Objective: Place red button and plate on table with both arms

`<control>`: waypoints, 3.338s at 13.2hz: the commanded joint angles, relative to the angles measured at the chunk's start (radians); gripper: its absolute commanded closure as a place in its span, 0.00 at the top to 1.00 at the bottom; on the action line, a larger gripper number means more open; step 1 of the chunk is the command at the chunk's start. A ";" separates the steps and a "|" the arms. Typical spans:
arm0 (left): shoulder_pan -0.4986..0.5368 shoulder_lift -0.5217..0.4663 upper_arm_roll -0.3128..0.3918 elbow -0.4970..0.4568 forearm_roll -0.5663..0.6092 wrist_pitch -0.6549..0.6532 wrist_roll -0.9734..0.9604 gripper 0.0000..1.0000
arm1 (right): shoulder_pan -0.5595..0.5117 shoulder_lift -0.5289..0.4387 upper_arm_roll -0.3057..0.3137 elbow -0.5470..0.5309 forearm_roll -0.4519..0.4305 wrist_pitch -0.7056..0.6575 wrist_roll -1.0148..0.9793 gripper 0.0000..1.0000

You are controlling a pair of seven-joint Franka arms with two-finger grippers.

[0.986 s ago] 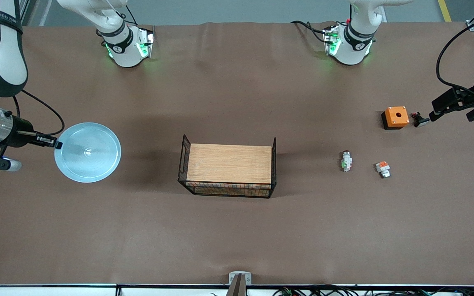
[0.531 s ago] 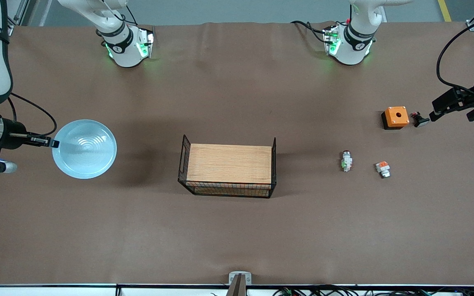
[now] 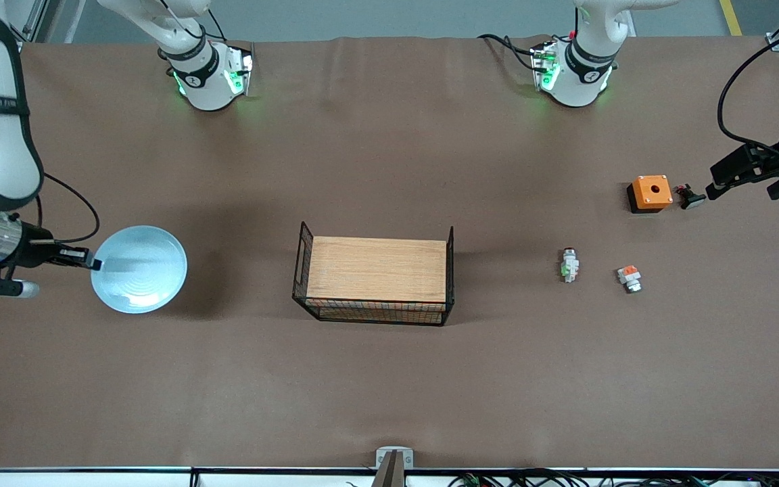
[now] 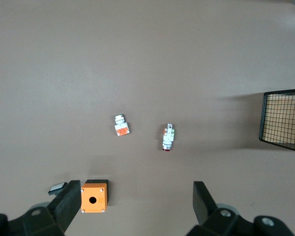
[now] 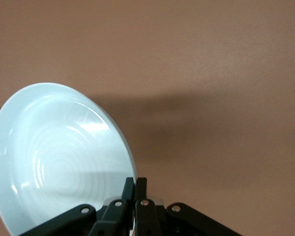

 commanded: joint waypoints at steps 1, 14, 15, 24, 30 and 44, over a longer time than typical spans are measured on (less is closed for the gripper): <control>0.000 0.005 -0.002 0.018 -0.004 -0.021 -0.011 1.00 | -0.077 0.088 0.015 -0.042 0.152 0.071 -0.193 0.00; 0.000 0.003 0.000 0.018 -0.004 -0.021 -0.011 1.00 | -0.065 0.194 0.010 0.042 0.181 0.189 -0.395 1.00; 0.000 0.003 0.000 0.020 -0.004 -0.021 -0.011 1.00 | -0.047 0.161 0.007 0.042 0.166 0.170 -0.393 1.00; 0.002 0.005 0.000 0.018 -0.004 -0.021 -0.011 1.00 | 0.159 -0.094 0.013 0.305 -0.225 -0.424 0.294 1.00; 0.000 0.005 0.000 0.018 -0.004 -0.021 -0.011 1.00 | 0.187 -0.211 0.016 0.326 -0.272 -0.519 0.332 1.00; 0.008 -0.006 0.009 0.020 -0.006 -0.012 -0.017 1.00 | 0.187 -0.277 0.016 0.375 -0.285 -0.680 0.448 1.00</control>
